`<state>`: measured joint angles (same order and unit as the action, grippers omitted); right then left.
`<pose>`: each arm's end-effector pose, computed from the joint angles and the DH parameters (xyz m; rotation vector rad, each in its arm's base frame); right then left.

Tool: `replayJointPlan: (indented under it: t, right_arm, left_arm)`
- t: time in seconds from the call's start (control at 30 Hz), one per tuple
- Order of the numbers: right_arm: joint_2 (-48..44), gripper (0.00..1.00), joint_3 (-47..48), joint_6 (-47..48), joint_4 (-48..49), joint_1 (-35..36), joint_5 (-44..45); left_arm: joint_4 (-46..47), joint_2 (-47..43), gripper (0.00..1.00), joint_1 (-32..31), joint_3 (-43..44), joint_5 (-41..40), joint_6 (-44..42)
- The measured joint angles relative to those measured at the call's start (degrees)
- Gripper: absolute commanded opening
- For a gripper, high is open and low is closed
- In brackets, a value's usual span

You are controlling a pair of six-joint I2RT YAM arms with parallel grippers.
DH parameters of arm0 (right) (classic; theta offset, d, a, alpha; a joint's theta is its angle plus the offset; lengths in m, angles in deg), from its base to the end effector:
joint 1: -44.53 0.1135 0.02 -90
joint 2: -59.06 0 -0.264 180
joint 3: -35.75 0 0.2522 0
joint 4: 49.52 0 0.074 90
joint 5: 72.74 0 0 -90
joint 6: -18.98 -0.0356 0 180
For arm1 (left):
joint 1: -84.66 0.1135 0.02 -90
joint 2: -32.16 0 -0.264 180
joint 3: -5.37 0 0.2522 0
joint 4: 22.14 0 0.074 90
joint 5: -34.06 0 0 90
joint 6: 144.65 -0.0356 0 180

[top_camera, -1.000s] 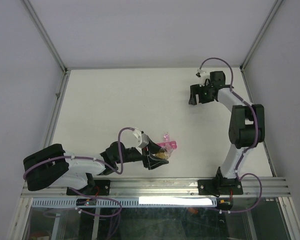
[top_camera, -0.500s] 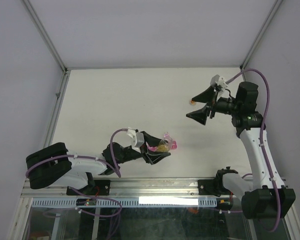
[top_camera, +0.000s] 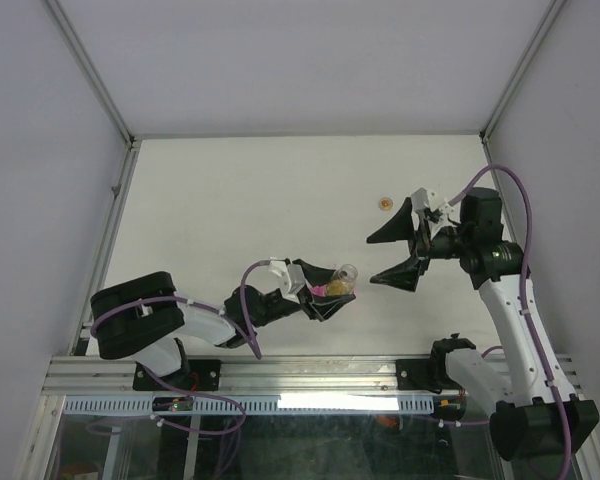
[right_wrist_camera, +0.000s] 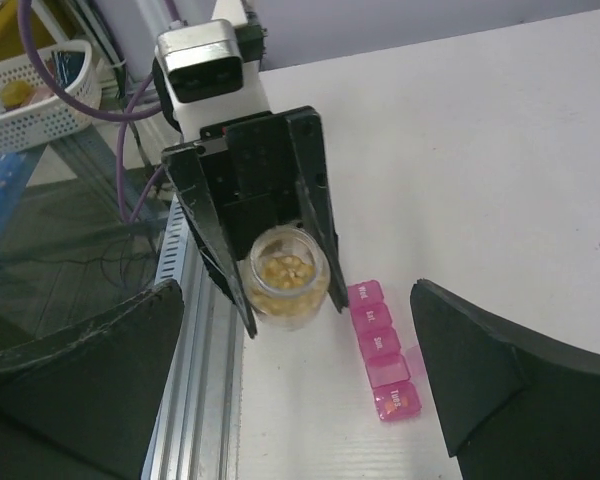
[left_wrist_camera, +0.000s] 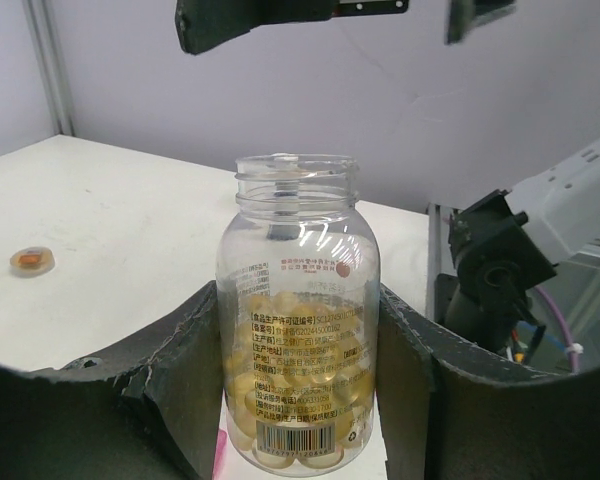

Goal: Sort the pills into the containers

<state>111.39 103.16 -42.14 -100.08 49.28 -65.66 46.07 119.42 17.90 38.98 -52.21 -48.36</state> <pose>0.1625 0.0490 0.3426 -1.1896 1.3545 1.2409 0.1016 -0.2425 0.2016 0.7581 1.1833 -1.1172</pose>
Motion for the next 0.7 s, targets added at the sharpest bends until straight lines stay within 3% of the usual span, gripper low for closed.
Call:
replayJointPlan:
  t: [0.3,0.7]
  right_arm:
    - [-2.2,0.98,-4.2,1.5,-0.7,9.8,9.7]
    - [-3.5,0.86,-9.6,-7.1,6.5,11.3,21.6]
  left_arm:
    - [1.2,9.7,0.0,-2.3,5.6,-4.9,-4.4]
    - [1.2,14.8,0.0,-3.8,9.0,-10.3,-6.0]
